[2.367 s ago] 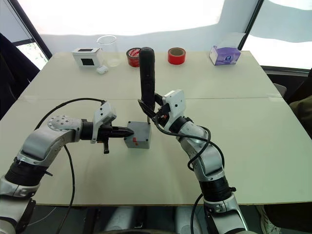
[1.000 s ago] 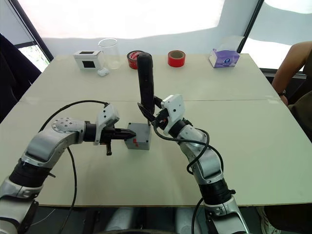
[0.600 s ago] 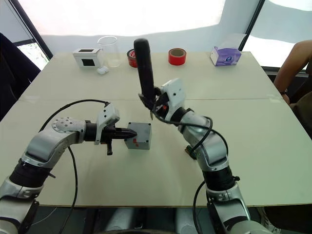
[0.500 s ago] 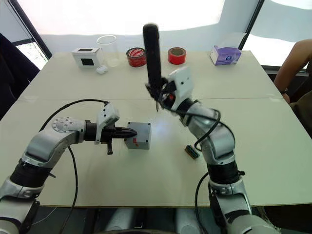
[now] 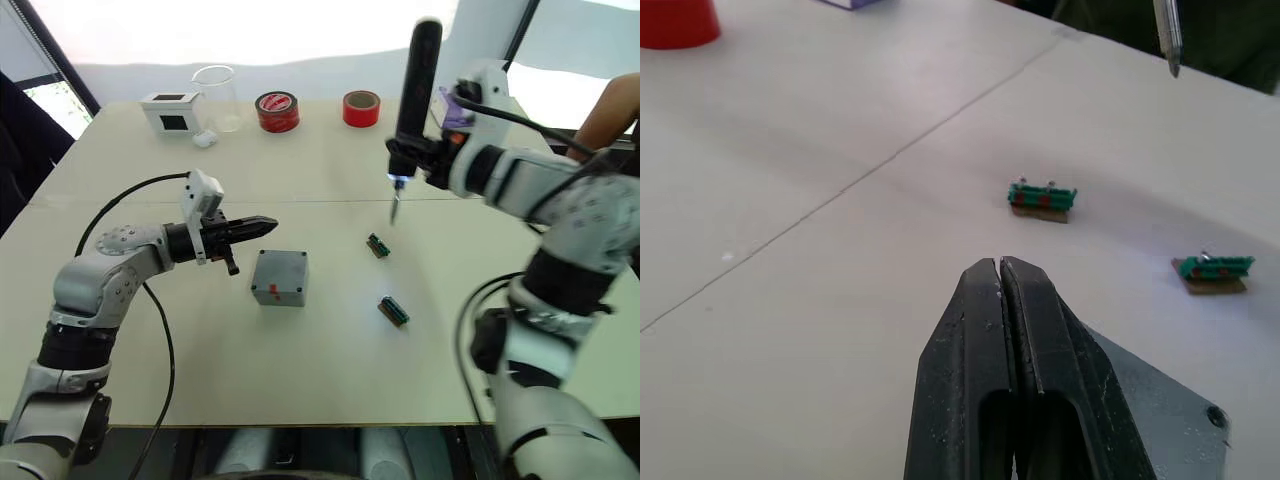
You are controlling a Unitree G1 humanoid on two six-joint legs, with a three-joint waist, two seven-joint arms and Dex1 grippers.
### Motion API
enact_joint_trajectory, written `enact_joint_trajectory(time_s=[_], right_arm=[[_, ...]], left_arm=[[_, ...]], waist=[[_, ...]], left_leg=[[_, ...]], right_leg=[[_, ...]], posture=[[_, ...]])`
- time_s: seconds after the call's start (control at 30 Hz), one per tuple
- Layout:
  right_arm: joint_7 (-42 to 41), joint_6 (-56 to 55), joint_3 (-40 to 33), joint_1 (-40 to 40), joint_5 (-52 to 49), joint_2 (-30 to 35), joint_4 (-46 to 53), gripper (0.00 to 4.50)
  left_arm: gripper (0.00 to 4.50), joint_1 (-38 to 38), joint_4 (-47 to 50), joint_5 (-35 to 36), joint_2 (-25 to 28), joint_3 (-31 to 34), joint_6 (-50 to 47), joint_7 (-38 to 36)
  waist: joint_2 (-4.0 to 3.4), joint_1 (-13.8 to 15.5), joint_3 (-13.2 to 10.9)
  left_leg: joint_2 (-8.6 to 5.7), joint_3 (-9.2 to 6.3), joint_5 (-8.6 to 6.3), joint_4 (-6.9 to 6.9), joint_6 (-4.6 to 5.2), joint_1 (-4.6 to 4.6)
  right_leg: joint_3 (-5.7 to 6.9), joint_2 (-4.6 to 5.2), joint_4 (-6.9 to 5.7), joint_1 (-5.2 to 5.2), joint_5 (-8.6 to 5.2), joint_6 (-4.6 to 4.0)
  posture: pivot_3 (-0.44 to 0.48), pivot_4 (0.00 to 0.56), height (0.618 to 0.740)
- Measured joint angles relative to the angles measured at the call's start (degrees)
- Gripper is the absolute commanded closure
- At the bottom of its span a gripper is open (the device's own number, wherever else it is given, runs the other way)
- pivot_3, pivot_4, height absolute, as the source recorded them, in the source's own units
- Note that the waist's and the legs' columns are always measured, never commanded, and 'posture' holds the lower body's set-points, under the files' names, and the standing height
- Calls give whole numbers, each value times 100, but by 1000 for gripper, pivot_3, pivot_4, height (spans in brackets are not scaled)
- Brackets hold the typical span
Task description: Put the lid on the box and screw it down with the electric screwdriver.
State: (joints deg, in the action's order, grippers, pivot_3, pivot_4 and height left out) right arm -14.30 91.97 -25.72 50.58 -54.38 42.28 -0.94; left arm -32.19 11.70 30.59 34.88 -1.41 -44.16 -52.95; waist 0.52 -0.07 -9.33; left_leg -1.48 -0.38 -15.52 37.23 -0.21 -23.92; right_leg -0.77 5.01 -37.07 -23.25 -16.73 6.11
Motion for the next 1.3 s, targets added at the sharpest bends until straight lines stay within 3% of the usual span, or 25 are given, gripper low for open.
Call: enact_joint_trajectory(time_s=[0.1, 0.2, 0.43, 0.57, 0.93, 0.97, 1.0, 1.03, 1.1, 1.17, 1.2, 1.3], right_arm=[[-50, 15, 697, -666, -335, 982, -561, 2751], [-7, 17, 1340, -1309, -403, 1520, -1064, 2751], [109, 16, 1543, -1480, -810, 1746, -1205, 2751], [321, 17, 1643, -1810, -1001, 1716, -1186, 2751], [608, 16, 1804, -1703, -788, 1515, -1020, 2751], [595, 16, 1821, -1703, -756, 1516, -991, 2251], [585, 16, 1830, -1703, -717, 1516, -977, 2251], [578, 16, 1832, -1703, -664, 1514, -966, 1717], [544, 16, 1821, -1688, -654, 1512, -960, 1145], [512, 16, 1799, -1669, -641, 1508, -956, 266], [505, 16, 1795, -1667, -627, 1508, -952, 49], [494, 16, 1755, -1666, -502, 1507, -952, 49]], left_arm=[[4500, -140, 433, 222, 322, -221, -175, -450], [4500, -7, 815, 24, 831, -747, 105, -989], [4500, 166, 1021, -79, 1008, -1040, 326, -1376], [4500, 270, 1064, 45, 992, -1026, 247, -1339], [4500, 310, 1061, 120, 956, -1004, 190, -1148], [4500, 316, 1061, 120, 956, -1004, 190, -1136], [4500, 317, 1061, 120, 957, -1004, 190, -1125], [4500, 317, 1061, 120, 957, -1004, 190, -1116], [4500, 316, 1061, 116, 957, -1004, 193, -1100], [4500, 316, 1044, 113, 956, -1002, 195, -1063], [4500, 316, 1036, 113, 956, -1001, 195, -1057], [4500, 316, 981, 115, 954, -971, 195, -1033]], waist=[[0, -36, -1], [-21, -110, -12], [-55, -181, -42], [-52, -92, -46], [-51, -51, -46], [-51, -49, -46], [-51, -48, -46], [-51, -46, -46], [-50, -47, -45], [-49, -47, -44], [-48, -47, -44], [-43, -40, -42]], left_leg=[[0, 9, -8, 9, 13, -9], [0, 26, -9, 11, 17, -9], [25, 19, 1, 13, 21, -9], [21, 22, 2, 26, 20, -19], [16, 14, -9, 78, 38, -44], [16, 14, -9, 79, 38, -44], [16, 13, -9, 80, 38, -44], [16, 13, -9, 81, 38, -44], [16, 13, -9, 82, 38, -44], [16, 13, -9, 84, 38, -43], [16, 12, -9, 86, 38, -43], [14, 10, -9, 90, 39, -43]], right_leg=[[-5, 0, 12, -1, 0, 1], [-16, -5, 10, -8, 0, 1], [-22, -53, -10, -18, 1, 3], [-22, -50, -10, -20, 4, 8], [-15, -49, -12, -16, 11, 22], [-15, -49, -12, -16, 12, 23], [-15, -49, -12, -15, 12, 24], [-15, -49, -13, -15, 12, 24], [-15, -49, -12, -13, 13, 25], [-14, -49, -12, -11, 13, 26], [-14, -48, -12, -9, 13, 26], [-14, -47, -12, -7, 15, 29]], posture=[[0, 150, 740], [0, 150, 740], [0, 150, 740], [0, 150, 740], [0, 150, 740], [0, 150, 740], [0, 150, 740], [0, 150, 740], [0, 150, 740], [0, 150, 740], [0, 150, 740], [0, 150, 740]])
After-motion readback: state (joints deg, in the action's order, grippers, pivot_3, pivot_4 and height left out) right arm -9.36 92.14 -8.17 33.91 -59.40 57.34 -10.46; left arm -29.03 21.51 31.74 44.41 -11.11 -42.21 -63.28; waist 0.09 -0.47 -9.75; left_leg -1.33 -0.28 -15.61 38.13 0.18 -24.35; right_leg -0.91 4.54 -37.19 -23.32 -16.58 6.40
